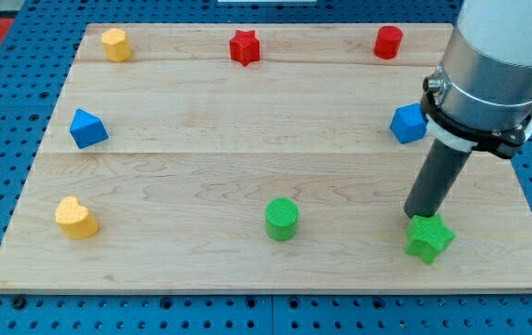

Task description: Move the blue cube slightly upwards

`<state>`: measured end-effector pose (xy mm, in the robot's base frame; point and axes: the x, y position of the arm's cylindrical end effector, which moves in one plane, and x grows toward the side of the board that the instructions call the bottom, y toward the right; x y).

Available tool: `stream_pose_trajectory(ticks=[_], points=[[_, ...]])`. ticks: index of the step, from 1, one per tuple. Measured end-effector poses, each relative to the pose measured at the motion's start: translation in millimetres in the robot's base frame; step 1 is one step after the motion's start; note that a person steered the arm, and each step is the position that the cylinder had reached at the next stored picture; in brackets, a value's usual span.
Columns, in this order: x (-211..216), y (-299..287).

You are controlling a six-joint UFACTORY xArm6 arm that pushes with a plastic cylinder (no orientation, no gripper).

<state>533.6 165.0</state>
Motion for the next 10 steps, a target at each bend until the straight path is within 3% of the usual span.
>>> stream_pose_trajectory(ticks=[3,5,7,10], points=[[-35.0,12.7],[-110.0,88.2],[-120.2,-56.3],[-114.7,11.0]])
